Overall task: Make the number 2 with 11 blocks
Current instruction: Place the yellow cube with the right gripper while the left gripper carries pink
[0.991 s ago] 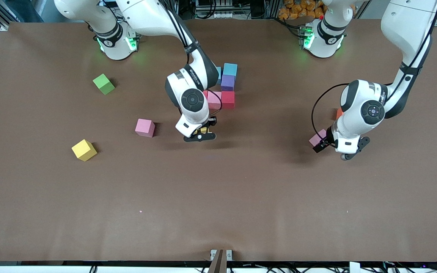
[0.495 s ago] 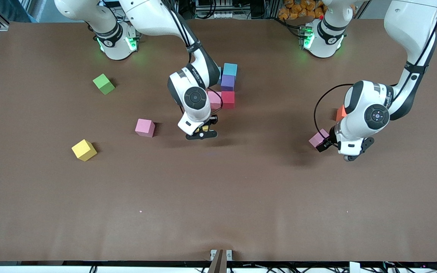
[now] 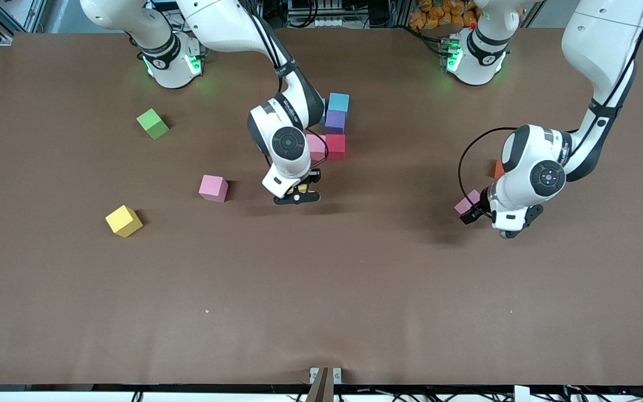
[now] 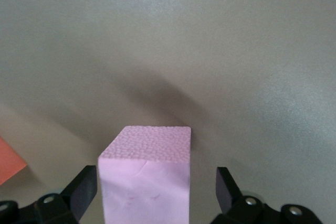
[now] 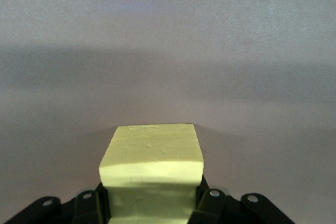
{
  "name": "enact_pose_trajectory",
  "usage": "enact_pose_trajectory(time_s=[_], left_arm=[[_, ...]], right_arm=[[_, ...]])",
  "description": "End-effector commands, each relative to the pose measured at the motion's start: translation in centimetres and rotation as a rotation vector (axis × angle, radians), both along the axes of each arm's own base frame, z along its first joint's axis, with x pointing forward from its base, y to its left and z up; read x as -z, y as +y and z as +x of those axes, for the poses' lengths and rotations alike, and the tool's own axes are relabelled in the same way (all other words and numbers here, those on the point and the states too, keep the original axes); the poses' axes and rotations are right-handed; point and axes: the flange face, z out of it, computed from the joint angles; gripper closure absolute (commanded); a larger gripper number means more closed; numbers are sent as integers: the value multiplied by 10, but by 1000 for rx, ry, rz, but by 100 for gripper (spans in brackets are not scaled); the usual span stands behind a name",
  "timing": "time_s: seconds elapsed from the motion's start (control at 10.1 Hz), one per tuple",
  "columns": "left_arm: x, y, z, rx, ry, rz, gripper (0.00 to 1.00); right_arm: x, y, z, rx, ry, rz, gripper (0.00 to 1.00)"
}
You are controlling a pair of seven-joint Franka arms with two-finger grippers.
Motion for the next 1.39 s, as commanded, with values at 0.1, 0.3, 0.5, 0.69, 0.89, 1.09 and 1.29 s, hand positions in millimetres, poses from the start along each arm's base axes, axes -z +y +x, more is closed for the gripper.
enact_pose_trajectory(time_s=[0.1, 0.3, 0.5, 0.69, 0.89, 1.09, 1.29], left_arm=[[22, 3, 2, 27, -18, 0, 0], [20, 2, 3, 33, -24, 4, 39], [11, -22, 3, -29, -35, 3, 50], [-1, -79, -1, -109, -54, 9, 54], [-8, -134, -9, -202, -67, 16, 55], [-7, -175, -27, -280, -61, 27, 55], [-1, -222, -47, -362, -47, 33, 55]], right_arm=[[8, 0, -12, 15, 10, -6, 90], [7, 1, -13, 14, 10, -5, 89], [7, 1, -13, 12, 11, -6, 89], [8, 0, -13, 10, 12, -8, 89], [10, -4, -16, 12, 18, -12, 87], [9, -4, -15, 14, 17, -13, 1], [-2, -3, -14, 17, 16, 0, 0]])
